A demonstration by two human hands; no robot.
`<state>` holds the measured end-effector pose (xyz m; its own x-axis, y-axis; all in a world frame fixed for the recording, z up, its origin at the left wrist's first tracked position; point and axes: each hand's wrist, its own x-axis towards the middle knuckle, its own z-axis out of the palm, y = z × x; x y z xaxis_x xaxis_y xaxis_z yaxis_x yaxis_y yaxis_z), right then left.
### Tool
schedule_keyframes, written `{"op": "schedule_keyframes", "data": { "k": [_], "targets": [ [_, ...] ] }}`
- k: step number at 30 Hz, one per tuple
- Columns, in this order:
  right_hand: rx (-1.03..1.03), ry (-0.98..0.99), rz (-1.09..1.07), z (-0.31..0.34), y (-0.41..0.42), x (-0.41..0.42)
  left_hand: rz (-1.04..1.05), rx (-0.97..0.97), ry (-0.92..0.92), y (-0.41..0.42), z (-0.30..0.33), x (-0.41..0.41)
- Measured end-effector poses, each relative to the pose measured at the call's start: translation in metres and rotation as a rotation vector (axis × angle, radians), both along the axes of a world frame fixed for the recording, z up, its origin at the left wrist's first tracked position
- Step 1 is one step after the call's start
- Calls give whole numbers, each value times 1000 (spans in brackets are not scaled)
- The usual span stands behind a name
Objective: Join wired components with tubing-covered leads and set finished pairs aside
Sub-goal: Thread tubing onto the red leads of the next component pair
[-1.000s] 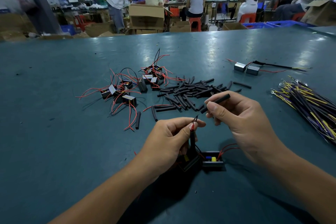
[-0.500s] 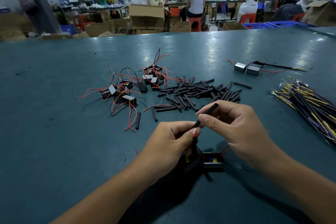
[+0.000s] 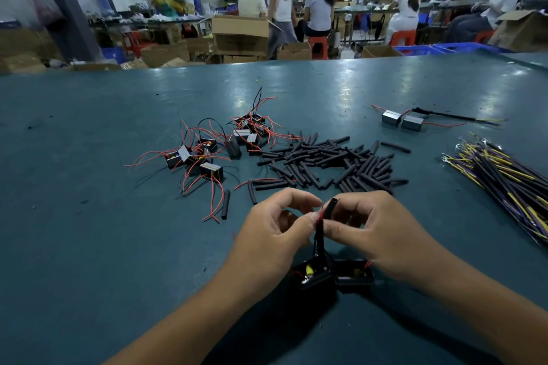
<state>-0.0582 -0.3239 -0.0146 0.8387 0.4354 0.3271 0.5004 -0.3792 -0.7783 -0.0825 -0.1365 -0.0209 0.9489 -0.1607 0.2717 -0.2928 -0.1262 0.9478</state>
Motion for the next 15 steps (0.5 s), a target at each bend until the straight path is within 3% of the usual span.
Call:
{"op": "schedule_keyframes", "data": {
  "k": [10,15],
  "targets": [
    [-197,-41,8,9,-10,0,-48,-18,3,0,-6,4],
    [-79,-21,-13,23,-24,7,-53,23,9,-1,-4,3]
  ]
}}
